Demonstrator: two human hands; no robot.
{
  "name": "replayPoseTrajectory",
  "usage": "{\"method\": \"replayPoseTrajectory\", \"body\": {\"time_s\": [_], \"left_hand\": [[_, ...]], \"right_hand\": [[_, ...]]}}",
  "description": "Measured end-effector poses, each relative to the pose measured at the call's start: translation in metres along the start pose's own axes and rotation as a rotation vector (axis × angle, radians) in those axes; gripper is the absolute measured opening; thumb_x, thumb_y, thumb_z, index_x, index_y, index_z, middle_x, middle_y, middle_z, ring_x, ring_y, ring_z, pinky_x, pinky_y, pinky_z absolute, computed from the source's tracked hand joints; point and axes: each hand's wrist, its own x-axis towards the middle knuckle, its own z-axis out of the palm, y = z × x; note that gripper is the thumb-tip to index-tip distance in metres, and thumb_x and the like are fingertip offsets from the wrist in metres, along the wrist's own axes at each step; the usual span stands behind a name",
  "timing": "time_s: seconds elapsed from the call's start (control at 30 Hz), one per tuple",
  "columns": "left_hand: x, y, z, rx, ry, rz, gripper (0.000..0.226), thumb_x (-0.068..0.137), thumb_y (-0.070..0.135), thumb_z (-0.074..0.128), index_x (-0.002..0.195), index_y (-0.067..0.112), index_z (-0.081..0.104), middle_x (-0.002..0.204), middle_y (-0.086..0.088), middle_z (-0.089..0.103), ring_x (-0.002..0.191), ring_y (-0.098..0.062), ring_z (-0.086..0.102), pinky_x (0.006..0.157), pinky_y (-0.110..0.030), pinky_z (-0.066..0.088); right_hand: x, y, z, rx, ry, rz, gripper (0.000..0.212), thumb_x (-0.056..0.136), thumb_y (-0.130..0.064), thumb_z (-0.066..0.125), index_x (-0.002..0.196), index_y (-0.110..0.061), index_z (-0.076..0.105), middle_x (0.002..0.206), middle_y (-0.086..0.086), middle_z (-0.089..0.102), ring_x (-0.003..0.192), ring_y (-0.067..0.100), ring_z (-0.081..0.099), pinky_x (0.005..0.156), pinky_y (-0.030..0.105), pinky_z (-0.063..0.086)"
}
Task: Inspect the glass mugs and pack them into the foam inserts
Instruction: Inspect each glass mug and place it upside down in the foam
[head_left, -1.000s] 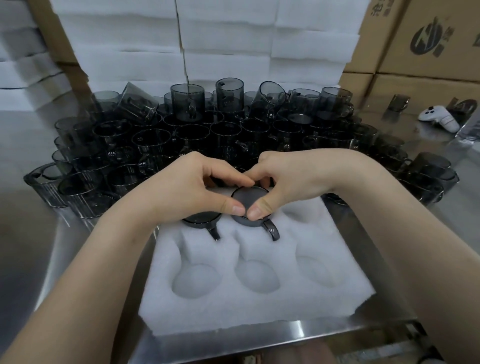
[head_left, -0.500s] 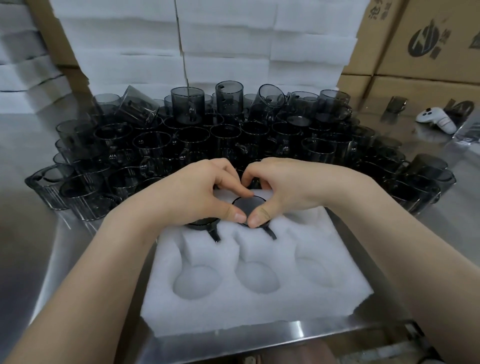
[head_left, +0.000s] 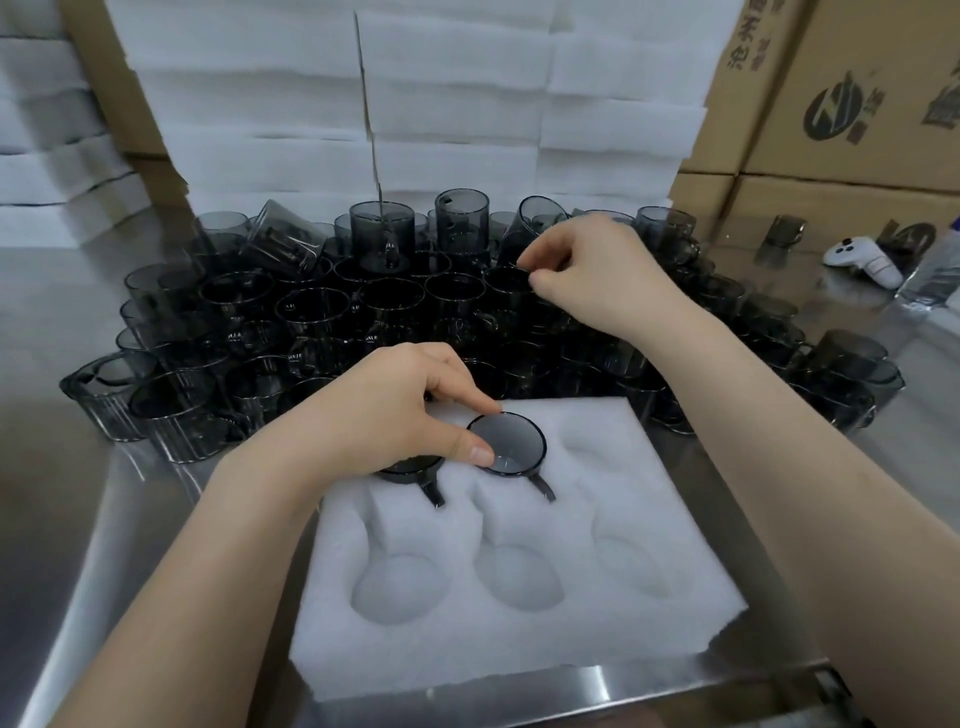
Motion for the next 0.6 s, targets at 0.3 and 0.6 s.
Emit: {"method": "replayPoseTrajectory", "body": {"time_s": [0.3,0.6], "left_hand": [[0.0,-0.002,0.0,-0.014,0.024,0.006,0.032,0.061,0.027,0.09,0.085,0.042,0.075,0.097,0.01,0.063,0.086,-0.007,0.06,0.085,-0.031,0.047],[0.001,-0.005,0.0,-0.022,0.025,0.025,0.032,0.062,0.025,0.089,0.087,0.041,0.075,0.098,0.007,0.063,0.087,-0.007,0.059,0.083,-0.027,0.046]], "right_hand": [[0.001,-0.019,0.034,-0.147,-0.023,0.022,0.024,0.077,-0.041,0.077,0.071,-0.022,0.064,0.086,-0.004,0.062,0.088,0.021,0.061,0.07,0.03,0.043],[0.001,-0.017,0.041,-0.279,0.015,-0.017,0.02,0.083,-0.035,0.072,0.087,-0.015,0.07,0.1,0.001,0.042,0.095,0.028,0.056,0.069,0.033,0.037]]}}
